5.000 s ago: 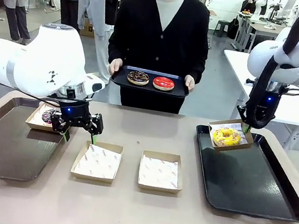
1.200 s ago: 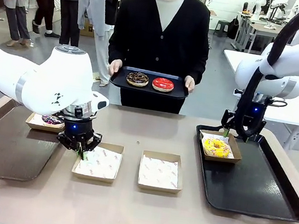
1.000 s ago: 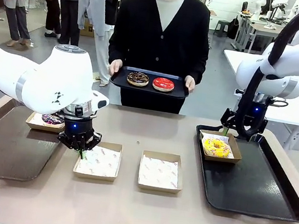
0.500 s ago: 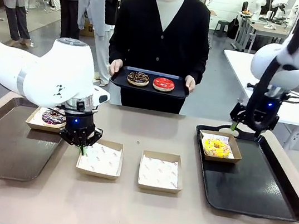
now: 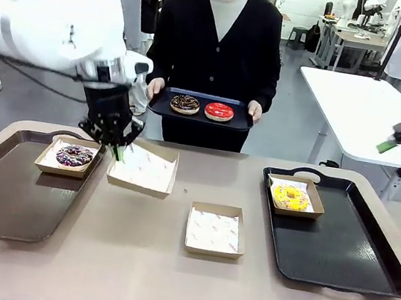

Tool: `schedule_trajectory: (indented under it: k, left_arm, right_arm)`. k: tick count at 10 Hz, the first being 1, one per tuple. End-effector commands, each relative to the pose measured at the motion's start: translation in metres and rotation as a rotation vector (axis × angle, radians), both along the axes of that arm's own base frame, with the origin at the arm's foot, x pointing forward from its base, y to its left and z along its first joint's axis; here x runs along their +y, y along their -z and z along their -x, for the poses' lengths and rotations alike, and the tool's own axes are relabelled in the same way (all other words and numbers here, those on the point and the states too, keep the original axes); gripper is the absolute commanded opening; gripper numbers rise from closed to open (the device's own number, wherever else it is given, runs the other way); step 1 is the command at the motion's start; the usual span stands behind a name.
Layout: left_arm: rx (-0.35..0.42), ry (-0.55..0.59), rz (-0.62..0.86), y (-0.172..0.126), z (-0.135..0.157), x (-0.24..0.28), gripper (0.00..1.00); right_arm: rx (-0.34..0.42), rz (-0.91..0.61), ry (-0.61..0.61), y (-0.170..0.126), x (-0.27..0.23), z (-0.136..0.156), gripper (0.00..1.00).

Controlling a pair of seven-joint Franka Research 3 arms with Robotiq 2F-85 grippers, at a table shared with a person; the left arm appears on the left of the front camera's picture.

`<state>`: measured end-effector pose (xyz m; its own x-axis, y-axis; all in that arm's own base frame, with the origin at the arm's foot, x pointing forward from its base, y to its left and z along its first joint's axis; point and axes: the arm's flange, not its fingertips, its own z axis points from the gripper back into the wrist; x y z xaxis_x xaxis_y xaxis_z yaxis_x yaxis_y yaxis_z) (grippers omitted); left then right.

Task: Individually package the donuts and arrange them on the tray.
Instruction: Place the picked Paper togo box on the Handle tray while simultaneously picking up another Paper togo box from the table with the other hand.

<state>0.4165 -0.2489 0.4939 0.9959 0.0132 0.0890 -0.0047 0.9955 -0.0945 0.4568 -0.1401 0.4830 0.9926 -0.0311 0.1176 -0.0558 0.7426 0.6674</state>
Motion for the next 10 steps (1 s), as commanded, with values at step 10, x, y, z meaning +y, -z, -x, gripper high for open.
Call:
schedule_trajectory:
  k: [10]
  left_arm:
    - [0.036,0.022,-0.029,-0.027,-0.07,0.011,0.0]
  right_arm:
    - [0.0,-0.47,-0.011,0.11,-0.085,0.0,1.0]
